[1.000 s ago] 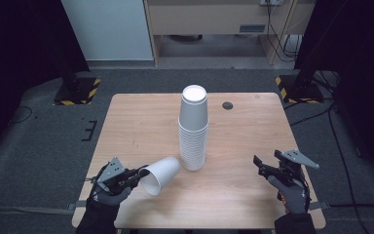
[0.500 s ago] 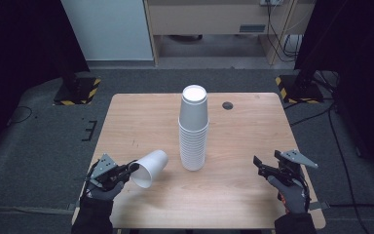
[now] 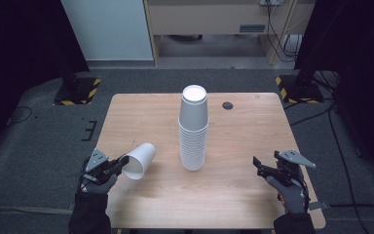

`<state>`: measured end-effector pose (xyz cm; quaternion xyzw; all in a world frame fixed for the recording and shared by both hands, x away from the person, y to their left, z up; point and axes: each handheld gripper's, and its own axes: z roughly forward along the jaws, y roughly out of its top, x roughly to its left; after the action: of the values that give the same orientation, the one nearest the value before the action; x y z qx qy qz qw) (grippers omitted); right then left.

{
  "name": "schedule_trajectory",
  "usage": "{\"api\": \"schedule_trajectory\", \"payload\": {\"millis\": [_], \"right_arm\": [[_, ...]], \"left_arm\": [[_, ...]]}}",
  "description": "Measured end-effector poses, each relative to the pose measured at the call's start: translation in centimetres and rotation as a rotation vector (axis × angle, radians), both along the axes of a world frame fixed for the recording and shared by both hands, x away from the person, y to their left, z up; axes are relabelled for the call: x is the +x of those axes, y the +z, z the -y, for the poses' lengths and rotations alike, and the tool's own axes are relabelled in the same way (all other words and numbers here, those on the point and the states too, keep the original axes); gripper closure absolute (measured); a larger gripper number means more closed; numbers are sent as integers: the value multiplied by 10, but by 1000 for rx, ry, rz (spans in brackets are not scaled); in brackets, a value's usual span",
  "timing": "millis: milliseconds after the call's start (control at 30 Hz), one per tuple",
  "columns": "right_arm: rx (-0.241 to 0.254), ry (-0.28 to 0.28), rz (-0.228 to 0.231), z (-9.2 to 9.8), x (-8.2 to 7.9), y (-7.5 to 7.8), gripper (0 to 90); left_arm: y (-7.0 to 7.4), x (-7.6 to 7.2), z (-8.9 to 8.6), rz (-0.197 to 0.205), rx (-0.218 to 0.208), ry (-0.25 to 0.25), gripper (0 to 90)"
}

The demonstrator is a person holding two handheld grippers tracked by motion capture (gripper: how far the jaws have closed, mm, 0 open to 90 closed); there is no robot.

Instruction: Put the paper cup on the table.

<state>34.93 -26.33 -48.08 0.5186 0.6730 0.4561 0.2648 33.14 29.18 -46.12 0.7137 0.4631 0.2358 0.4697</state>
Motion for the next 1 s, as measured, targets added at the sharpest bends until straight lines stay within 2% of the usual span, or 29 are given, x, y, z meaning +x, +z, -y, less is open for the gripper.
{"api": "schedule_trajectory", "payload": {"millis": [133,300,333,367,400,433,467,500,567,600,767,833,1000], "right_arm": [[-30,-8,-8,0,0,-2,113],[-54,-9,-28,-1,1,-5,112],[-62,-6,-28,-1,2,-6,112],[-67,-7,-30,-1,2,-6,112],[-67,-7,-30,-1,2,-6,112],[-73,-7,-34,-1,2,-7,112],[-73,-8,-36,-1,2,-7,111],[-76,-9,-37,-1,2,-7,112],[-77,-10,-41,0,2,-7,111],[-77,-10,-41,0,2,-7,111],[-84,-9,-44,0,2,-8,111],[-85,-9,-45,0,2,-8,111],[-86,-8,-44,0,2,-8,111]], "left_arm": [[2,4,0,-24,23,6,847],[6,15,-7,-78,47,46,848],[6,15,-7,-78,47,46,848],[7,19,-10,-107,62,53,848],[7,19,-10,-107,62,53,847],[9,24,-12,-133,71,61,848],[9,24,-12,-133,71,61,848],[11,28,-14,-159,77,67,849],[13,32,-17,-185,93,72,849],[13,32,-17,-185,93,72,848],[24,39,-21,-229,149,69,849],[26,41,-22,-238,156,73,849],[35,49,-28,-327,195,63,849]]}}
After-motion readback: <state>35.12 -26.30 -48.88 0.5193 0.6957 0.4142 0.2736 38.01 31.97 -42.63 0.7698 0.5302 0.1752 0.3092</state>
